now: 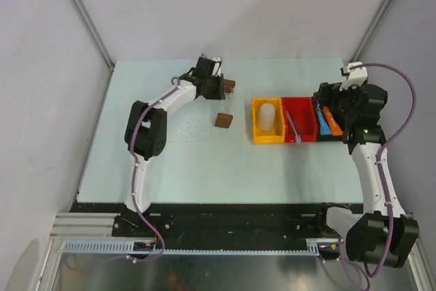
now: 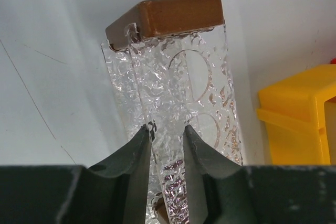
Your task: Prepare toiletry sets of a toothbrush and toothpaste on the tray
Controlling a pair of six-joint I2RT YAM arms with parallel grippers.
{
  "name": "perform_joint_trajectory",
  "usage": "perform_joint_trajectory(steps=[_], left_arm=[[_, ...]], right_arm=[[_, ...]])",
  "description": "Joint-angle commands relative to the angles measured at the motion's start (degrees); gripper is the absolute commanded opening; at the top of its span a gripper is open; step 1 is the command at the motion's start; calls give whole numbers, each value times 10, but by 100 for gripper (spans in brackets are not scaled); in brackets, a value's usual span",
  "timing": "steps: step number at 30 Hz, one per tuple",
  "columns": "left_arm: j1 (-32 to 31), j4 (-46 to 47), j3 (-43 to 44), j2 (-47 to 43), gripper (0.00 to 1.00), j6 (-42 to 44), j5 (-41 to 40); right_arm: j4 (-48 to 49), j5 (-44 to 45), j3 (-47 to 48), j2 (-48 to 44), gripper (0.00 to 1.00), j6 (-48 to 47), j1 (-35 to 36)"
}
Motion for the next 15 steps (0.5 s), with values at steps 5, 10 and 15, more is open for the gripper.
perform_joint_trajectory(steps=[5, 10, 15], left_arm=[[9, 9, 16, -33, 0, -34, 54], [14, 9, 14, -32, 0, -45, 73], [18, 9, 9, -27, 0, -53, 94]], right_arm=[[11, -10, -1, -3, 100, -12, -3], [10, -11, -1, 0, 100, -12, -3], [9, -12, -1, 2, 100, -12, -3]])
